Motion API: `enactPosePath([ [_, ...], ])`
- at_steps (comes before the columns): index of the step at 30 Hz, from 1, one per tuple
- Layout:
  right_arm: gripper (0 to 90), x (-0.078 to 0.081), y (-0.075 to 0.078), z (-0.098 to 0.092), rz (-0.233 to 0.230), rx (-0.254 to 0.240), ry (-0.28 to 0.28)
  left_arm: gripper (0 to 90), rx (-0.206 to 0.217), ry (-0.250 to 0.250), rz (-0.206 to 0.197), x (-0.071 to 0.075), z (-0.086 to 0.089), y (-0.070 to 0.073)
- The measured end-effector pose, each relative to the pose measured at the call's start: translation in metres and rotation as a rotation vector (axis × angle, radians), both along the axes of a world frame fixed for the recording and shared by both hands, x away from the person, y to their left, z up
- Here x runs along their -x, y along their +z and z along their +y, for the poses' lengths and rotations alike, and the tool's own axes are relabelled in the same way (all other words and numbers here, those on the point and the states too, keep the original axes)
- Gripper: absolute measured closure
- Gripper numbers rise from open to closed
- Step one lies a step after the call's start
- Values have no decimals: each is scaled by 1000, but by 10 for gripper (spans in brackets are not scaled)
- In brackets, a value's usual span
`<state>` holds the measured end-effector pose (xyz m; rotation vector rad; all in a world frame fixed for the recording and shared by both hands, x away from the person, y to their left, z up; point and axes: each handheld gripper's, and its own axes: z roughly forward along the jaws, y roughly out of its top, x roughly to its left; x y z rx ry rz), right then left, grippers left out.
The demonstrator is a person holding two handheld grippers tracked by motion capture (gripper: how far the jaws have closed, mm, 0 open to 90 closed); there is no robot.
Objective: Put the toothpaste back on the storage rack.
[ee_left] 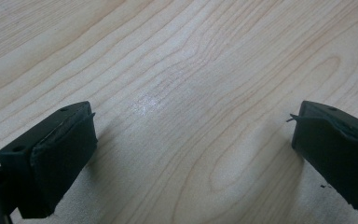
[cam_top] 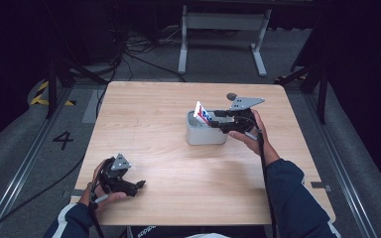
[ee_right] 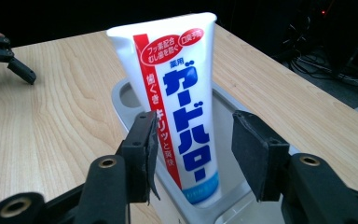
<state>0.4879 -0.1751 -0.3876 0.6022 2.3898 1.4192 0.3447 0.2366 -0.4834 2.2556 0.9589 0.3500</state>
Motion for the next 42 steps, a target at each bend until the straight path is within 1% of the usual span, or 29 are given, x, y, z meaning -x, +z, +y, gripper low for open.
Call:
enactPosePath([
  [5, 495, -1, -1, -2, 6, -7, -9, 1, 1, 0, 0, 0, 0, 0],
  [12, 482, 0, 1, -3, 2, -14, -4, 2, 1, 0, 0, 0, 0, 0],
  [13, 457, 1, 1, -3, 0, -9, -10, 2, 1, 0, 0, 0, 0, 0],
  [15, 474, 1, 1, -3, -1, -7, -9, 2, 2, 0, 0, 0, 0, 0],
  [30, 453, 7, 10, -10, -24, -10, -19, 2, 1, 0, 0, 0, 0, 0],
  [42, 438, 15, 13, -19, -39, 30, -23, 2, 2, 0, 0, 0, 0, 0],
])
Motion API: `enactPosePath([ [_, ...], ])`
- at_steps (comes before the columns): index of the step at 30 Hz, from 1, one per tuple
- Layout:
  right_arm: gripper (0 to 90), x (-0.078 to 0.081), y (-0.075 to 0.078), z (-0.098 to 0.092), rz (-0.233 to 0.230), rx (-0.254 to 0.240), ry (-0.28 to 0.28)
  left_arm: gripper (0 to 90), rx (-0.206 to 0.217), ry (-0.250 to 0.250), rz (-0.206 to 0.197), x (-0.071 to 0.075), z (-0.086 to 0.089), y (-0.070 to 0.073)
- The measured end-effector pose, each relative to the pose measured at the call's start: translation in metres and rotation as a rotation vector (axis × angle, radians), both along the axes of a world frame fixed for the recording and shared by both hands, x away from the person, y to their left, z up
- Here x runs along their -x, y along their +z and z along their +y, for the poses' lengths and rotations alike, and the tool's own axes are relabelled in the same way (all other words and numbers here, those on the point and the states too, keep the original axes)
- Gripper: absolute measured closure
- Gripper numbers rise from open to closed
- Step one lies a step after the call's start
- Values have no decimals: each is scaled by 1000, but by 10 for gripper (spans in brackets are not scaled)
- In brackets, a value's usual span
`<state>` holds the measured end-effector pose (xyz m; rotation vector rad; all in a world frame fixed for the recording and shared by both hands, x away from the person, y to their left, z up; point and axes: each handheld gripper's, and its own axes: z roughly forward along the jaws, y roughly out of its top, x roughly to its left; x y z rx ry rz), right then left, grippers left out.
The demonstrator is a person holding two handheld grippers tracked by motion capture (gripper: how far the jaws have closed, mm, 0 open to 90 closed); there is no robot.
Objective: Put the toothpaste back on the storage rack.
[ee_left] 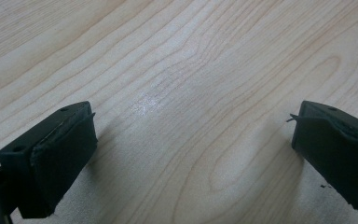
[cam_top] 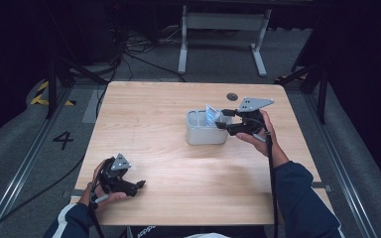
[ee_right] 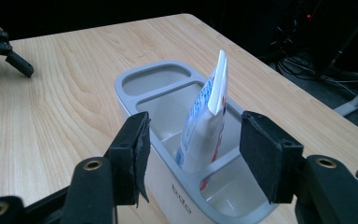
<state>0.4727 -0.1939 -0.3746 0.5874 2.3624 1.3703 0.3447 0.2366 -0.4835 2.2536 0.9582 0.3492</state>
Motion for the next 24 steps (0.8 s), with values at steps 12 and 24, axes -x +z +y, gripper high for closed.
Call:
enactPosePath([
  [12, 424, 10, 2, -15, -10, 31, -13, 2, 0, 0, 0, 0, 0, 0],
  [24, 400, 24, 2, -25, -33, 95, -21, 2, -1, 0, 0, 0, 0, 0],
])
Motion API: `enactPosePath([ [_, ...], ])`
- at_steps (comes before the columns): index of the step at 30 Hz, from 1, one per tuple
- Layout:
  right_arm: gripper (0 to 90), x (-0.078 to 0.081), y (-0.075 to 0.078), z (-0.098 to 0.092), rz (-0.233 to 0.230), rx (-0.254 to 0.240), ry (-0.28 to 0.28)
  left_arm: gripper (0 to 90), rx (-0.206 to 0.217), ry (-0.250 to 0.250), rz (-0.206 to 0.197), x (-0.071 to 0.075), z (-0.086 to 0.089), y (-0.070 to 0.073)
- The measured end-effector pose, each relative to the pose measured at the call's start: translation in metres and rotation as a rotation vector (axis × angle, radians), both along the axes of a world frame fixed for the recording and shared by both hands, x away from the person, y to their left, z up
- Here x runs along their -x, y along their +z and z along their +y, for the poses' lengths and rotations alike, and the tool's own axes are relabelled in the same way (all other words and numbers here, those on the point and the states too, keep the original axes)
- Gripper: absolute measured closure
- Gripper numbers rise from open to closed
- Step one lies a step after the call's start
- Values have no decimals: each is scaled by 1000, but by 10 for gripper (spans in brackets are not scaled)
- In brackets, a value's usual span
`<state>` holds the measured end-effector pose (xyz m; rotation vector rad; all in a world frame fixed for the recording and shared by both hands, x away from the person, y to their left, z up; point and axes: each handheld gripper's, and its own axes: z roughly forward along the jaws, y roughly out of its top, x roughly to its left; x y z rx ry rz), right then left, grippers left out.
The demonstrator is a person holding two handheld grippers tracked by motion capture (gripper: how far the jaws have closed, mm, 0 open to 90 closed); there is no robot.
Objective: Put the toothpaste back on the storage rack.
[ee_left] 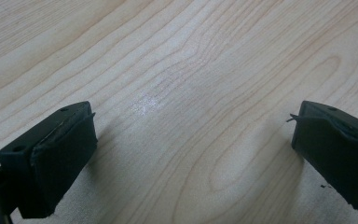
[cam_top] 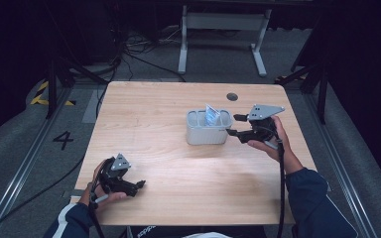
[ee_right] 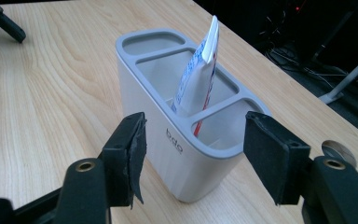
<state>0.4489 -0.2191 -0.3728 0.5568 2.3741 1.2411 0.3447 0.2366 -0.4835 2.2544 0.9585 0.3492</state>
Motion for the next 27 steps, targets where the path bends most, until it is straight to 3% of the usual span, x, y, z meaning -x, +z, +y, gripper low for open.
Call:
enactPosePath([
  [10, 383, 9, -5, -8, -11, 66, -8, 2, 0, 0, 0, 0, 0, 0],
  [27, 368, 22, -14, -23, -12, 118, -23, 2, 0, 0, 0, 0, 0, 0],
])
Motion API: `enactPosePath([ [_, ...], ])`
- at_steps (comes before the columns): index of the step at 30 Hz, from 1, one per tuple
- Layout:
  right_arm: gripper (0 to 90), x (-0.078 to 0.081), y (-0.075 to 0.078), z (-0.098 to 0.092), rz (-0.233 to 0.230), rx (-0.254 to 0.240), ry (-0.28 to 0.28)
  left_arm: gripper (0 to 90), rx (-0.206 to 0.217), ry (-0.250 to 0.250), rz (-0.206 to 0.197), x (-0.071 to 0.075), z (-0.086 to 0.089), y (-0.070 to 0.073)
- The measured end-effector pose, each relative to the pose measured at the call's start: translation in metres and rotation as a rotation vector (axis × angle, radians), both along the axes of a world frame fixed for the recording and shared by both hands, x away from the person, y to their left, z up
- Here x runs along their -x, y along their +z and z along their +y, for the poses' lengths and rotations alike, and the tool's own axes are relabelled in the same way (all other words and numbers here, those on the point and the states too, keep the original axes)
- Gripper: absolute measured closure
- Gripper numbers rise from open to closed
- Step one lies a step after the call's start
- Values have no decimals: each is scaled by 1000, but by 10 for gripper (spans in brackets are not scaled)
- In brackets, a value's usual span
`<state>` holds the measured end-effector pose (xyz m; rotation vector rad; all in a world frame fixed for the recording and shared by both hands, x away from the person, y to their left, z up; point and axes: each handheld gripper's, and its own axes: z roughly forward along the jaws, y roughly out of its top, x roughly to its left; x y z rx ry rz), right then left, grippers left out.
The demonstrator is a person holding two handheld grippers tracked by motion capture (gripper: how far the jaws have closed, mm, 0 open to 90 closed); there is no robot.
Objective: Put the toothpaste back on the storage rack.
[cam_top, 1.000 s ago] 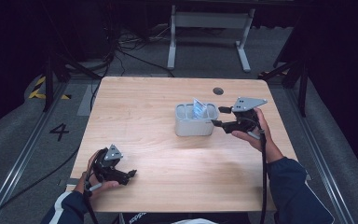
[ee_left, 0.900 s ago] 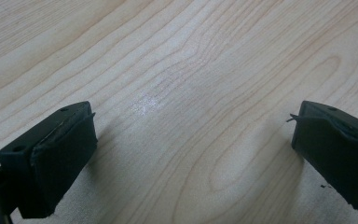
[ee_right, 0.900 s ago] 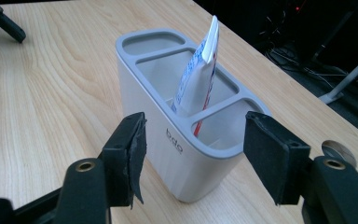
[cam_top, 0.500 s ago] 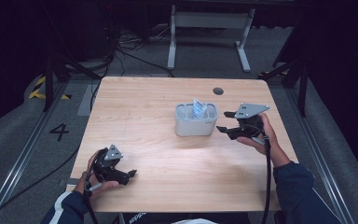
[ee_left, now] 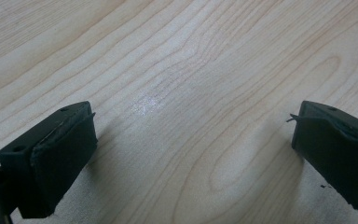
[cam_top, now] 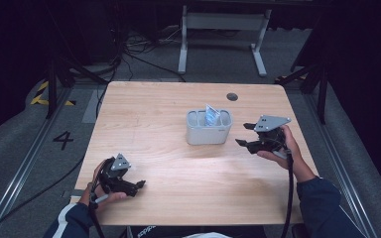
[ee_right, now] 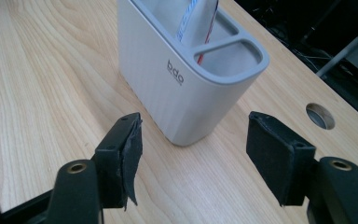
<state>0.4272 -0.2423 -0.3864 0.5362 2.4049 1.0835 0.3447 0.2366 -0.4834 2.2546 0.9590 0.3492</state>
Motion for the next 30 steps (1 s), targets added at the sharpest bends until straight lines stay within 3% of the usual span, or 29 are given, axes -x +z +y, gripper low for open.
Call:
enactPosePath([
  [5, 360, 5, -7, -7, 1, 31, -14, 2, 0, 0, 0, 0, 0, 0],
  [23, 335, 25, -30, -41, 27, 74, -77, 2, 0, 0, 0, 0, 0, 0],
  [30, 296, 33, -41, -57, 45, 45, -106, 2, 0, 0, 0, 0, 0, 0],
])
